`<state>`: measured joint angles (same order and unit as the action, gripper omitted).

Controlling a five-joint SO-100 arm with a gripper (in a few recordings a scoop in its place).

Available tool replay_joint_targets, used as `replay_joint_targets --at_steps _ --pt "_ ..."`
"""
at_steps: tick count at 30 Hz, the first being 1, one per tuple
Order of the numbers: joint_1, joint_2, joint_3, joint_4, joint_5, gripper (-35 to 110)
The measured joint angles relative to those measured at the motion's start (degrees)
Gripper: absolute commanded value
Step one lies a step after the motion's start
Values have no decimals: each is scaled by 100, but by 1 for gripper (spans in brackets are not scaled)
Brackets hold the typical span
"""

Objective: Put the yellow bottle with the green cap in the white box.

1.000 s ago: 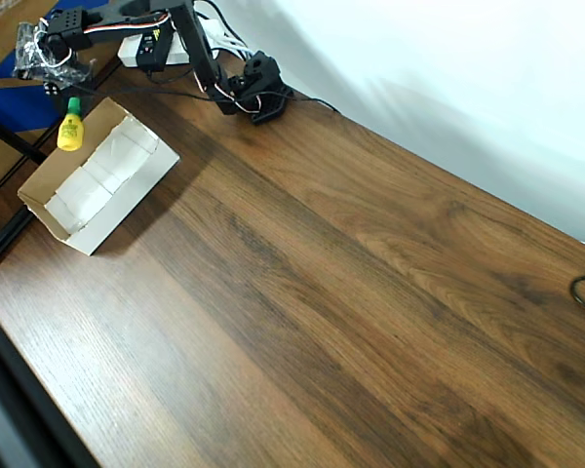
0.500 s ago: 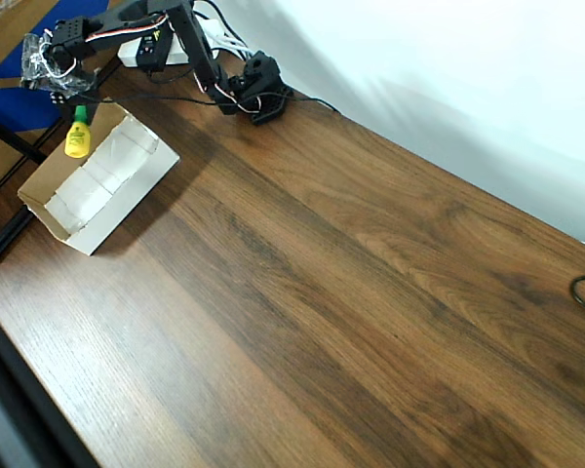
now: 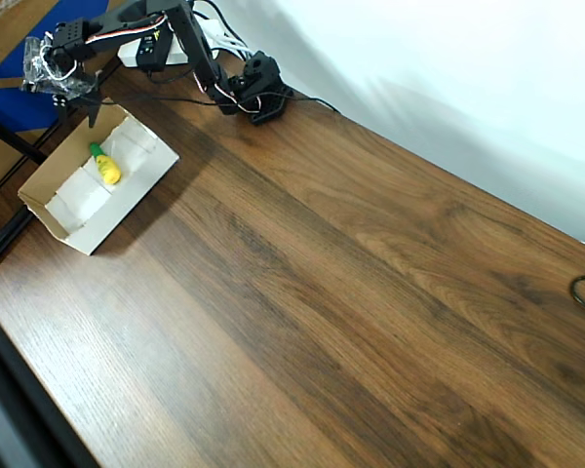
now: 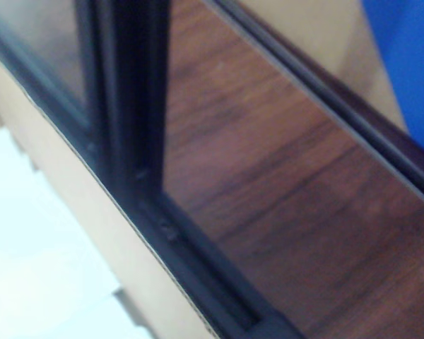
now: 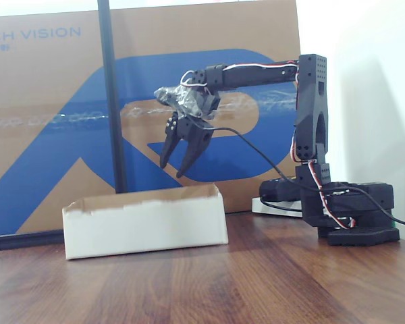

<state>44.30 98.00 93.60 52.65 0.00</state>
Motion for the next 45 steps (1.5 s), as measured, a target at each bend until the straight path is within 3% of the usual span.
replay_joint_targets --at_steps 15,27,36,45 --pt "-1125 1942 1134 396 9 0" --pt "-2522 4790 3516 659 -439 0" --pt "-3340 6609 5493 -940 -1239 0" --pt "-3384 7383 7471 -3015 -1907 0"
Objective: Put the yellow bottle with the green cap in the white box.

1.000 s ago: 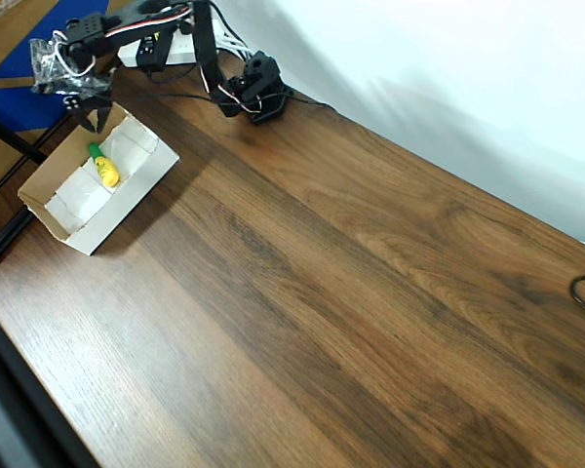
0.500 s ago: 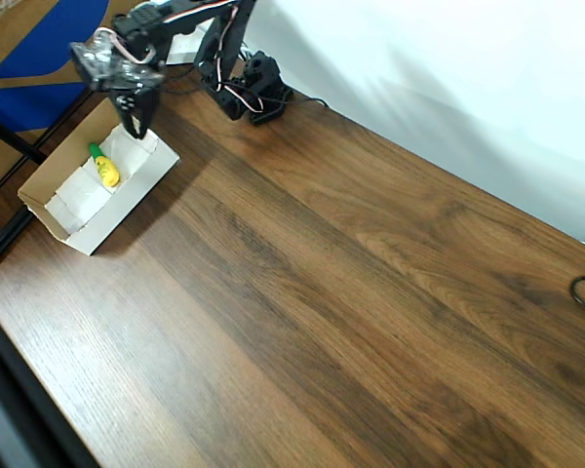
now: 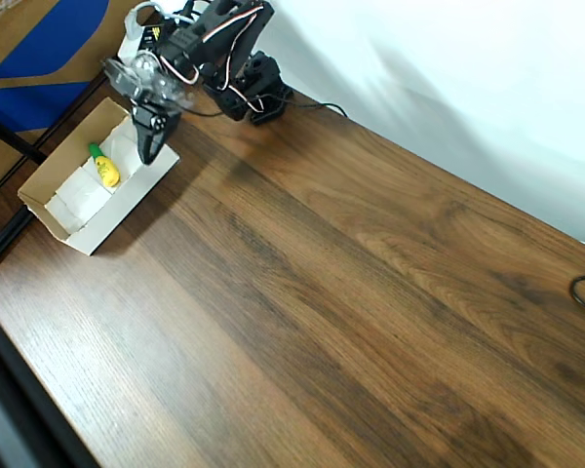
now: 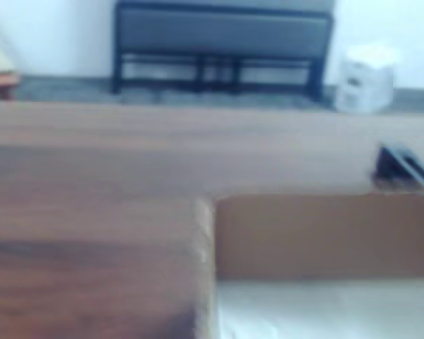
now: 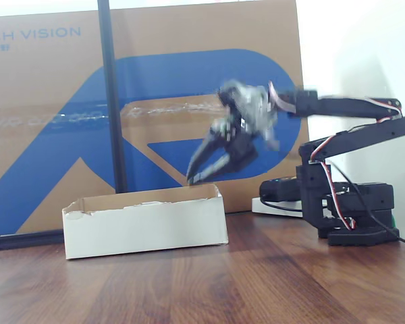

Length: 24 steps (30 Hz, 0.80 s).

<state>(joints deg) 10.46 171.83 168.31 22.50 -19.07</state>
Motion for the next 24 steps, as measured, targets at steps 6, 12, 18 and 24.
replay_joint_targets --at_steps 6,12,18,24 --pt "-176 387 861 -659 -255 1" --pt "-325 729 1169 -475 -202 1" --pt "-448 1099 1257 176 0 0" --pt "-853 1687 1257 1890 281 0"
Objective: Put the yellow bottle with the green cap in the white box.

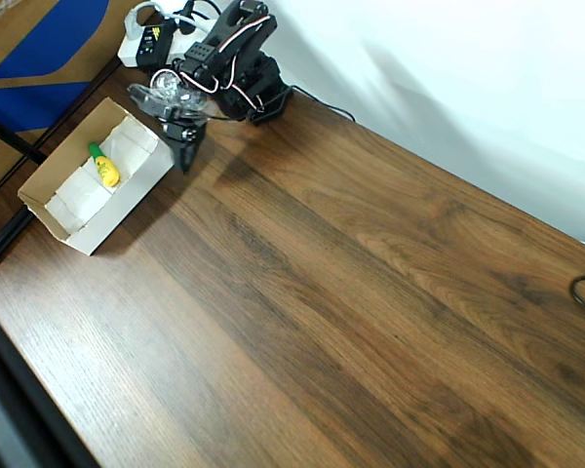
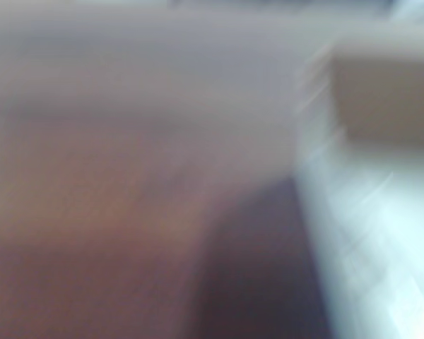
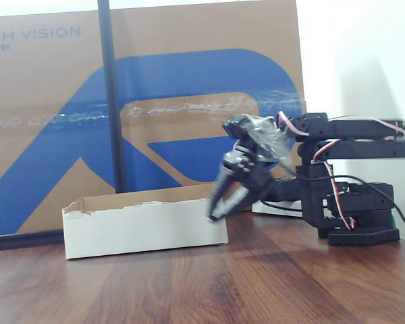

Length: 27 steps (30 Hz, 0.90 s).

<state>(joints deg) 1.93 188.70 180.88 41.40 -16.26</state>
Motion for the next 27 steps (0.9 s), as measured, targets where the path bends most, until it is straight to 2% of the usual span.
replay_joint_targets --at_steps 7,17,22,27 --pt "-413 562 0 1468 -44 0" --pt "-1099 1037 -70 2927 -70 0" --pt "-1107 1380 -123 3401 325 0" --pt "-1081 1433 -132 3533 290 0"
